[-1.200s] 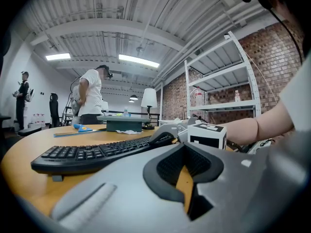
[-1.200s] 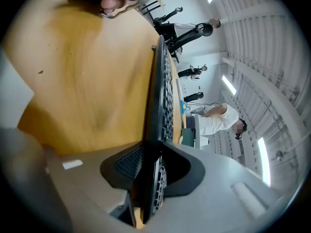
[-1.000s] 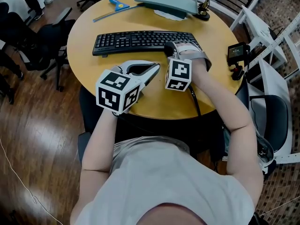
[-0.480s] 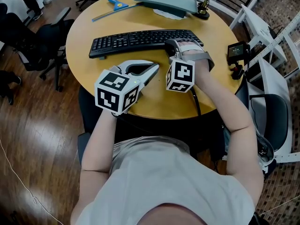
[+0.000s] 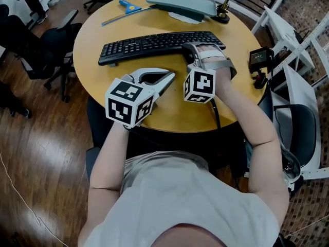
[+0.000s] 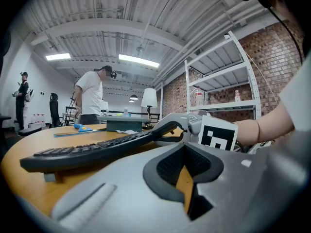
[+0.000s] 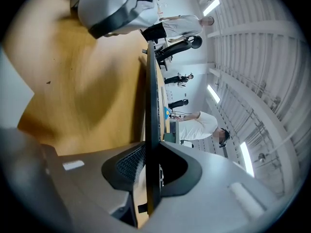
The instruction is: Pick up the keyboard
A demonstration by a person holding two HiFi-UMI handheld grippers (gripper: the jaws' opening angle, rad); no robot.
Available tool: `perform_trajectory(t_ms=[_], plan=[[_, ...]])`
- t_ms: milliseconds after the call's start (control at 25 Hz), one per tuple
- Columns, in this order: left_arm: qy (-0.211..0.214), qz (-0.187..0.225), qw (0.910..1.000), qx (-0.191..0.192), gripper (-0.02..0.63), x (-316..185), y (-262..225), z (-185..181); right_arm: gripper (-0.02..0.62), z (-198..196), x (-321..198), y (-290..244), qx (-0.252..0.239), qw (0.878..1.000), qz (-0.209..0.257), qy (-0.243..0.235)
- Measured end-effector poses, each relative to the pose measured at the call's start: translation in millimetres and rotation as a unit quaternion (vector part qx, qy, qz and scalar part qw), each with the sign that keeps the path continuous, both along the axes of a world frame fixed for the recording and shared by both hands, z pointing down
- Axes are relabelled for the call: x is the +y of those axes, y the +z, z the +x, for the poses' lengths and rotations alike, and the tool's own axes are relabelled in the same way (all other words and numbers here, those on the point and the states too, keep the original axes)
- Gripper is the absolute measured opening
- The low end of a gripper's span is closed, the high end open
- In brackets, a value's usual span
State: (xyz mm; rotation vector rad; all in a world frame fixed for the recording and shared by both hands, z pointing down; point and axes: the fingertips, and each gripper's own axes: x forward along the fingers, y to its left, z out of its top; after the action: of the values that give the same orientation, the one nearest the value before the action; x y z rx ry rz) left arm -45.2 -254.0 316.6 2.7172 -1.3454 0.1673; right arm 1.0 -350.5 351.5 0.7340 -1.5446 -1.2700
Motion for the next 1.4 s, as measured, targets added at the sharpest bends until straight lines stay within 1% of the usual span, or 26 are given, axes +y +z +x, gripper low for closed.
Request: perform_trajectory(t_ms=[360,840,1040,1400], plan=[[0.000,0.000,1.0000,0.000,0.000,0,1,0,0.083,7,-2,-22,-0.020,0.999,0.041,0.003],[0.000,0.000,1.0000,0.000,0.000,1,1,0,0.083,23,-12,-91,-0.073,0.993,0.092,0.020],[0.000,0.001,1.0000,0.001,0.000,1,2,1,0.084,25,-11,-104,-0.077,0.991,0.107,0.022],[0.000,0.001,1.0000,0.001,0.000,-1,1,1,0.086,26,-11,-113,-0.078,0.990,0.115,0.023]])
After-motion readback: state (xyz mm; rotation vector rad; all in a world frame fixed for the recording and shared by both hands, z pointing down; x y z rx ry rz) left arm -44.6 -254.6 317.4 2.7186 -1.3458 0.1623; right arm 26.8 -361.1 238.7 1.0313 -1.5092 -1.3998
